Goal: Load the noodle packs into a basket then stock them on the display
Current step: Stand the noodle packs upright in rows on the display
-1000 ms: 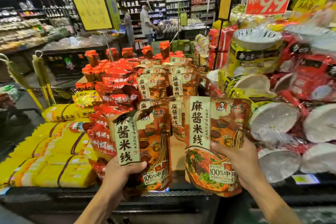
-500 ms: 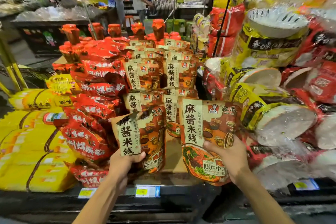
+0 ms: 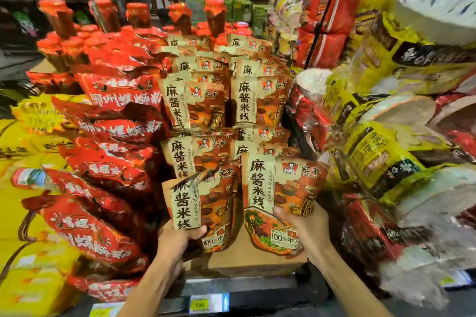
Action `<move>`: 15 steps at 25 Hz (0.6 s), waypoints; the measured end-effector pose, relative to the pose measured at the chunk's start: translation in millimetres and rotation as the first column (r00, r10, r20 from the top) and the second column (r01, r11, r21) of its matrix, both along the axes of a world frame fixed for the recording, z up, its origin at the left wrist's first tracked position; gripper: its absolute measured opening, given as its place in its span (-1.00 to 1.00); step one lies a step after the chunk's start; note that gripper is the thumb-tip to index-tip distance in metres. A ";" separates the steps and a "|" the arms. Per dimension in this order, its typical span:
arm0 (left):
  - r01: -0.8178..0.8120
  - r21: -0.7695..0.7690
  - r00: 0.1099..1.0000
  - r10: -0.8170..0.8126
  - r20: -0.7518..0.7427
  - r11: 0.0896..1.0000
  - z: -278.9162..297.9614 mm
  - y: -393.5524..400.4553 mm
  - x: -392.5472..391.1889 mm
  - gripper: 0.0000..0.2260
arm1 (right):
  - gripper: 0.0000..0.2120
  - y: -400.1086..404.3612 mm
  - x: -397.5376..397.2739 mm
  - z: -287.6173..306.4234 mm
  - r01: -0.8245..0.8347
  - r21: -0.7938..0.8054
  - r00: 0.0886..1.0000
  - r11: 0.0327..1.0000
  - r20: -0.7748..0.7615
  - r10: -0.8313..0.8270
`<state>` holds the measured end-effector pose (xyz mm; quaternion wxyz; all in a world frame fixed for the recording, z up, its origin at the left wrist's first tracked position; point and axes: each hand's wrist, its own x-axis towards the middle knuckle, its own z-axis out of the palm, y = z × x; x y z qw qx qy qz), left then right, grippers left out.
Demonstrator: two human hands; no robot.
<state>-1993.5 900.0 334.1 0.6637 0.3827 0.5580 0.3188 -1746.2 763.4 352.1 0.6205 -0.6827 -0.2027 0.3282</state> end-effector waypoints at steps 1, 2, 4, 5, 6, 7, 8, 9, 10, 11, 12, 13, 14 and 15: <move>-0.002 -0.013 1.000 0.002 0.009 1.000 -3.9 5.8 2.4 -0.54 | -0.53 6.8 3.3 -5.8 -0.002 -0.016 1.000 1.000 -0.003 0.002; -0.007 -0.018 1.000 0.007 0.014 1.000 -7.5 11.5 4.5 -0.54 | -0.53 13.8 6.8 -11.4 -0.007 -0.030 1.000 1.000 -0.005 0.007; -0.028 -0.017 0.999 0.028 0.016 0.999 -11.7 23.9 9.6 -0.53 | -0.54 26.8 14.1 -22.0 -0.035 -0.039 0.999 0.999 -0.017 0.035; -0.043 -0.016 0.999 0.043 0.015 0.999 -13.8 29.0 11.6 -0.53 | -0.52 32.3 17.1 -25.8 -0.049 -0.043 0.999 0.998 -0.023 0.048; -0.055 -0.020 0.998 0.055 0.014 0.998 -15.0 33.9 13.4 -0.55 | -0.48 37.5 19.6 -28.7 -0.060 -0.047 0.998 0.997 -0.032 0.059; -0.072 -0.026 0.997 0.073 0.012 0.997 -18.3 39.5 14.5 -0.56 | -0.39 43.2 22.2 -34.0 -0.076 -0.045 0.996 0.996 -0.048 0.074; -0.082 -0.030 0.997 0.082 0.007 0.996 -21.8 45.3 14.6 -0.57 | -0.27 48.5 24.5 -39.3 -0.087 -0.035 0.994 0.996 -0.073 0.084; -0.085 -0.032 0.996 0.085 0.007 0.996 -24.9 51.0 15.3 -0.55 | -0.16 53.4 26.6 -45.3 -0.092 -0.026 0.991 0.995 -0.101 0.089; -0.081 -0.028 0.997 0.081 0.012 0.996 -28.7 56.6 15.4 -0.53 | -0.11 57.7 28.4 -49.8 -0.098 -0.020 0.988 0.995 -0.118 0.095; -0.065 -0.020 0.998 0.065 0.022 0.998 -31.0 60.8 16.4 -0.50 | -0.14 61.5 30.4 -54.0 -0.100 -0.015 0.989 0.995 -0.110 0.098; -0.054 -0.017 0.998 0.054 0.025 0.998 -32.2 64.8 17.8 -0.48 | -0.23 64.5 33.0 -57.9 -0.094 -0.014 0.992 0.995 -0.085 0.092; -0.042 -0.009 0.999 0.043 0.032 0.999 -33.7 68.9 19.5 -0.47 | -0.32 67.5 35.7 -61.2 -0.079 -0.007 0.995 0.997 -0.059 0.078; -0.036 -0.005 0.999 0.036 0.039 0.999 -33.9 72.0 22.1 -0.46 | -0.39 70.1 37.5 -62.0 -0.064 0.002 0.997 0.998 -0.050 0.064; -0.039 0.001 0.998 0.039 0.046 0.999 -32.5 75.7 25.9 -0.47 | -0.42 74.2 39.2 -62.8 -0.059 0.020 0.997 0.998 -0.057 0.060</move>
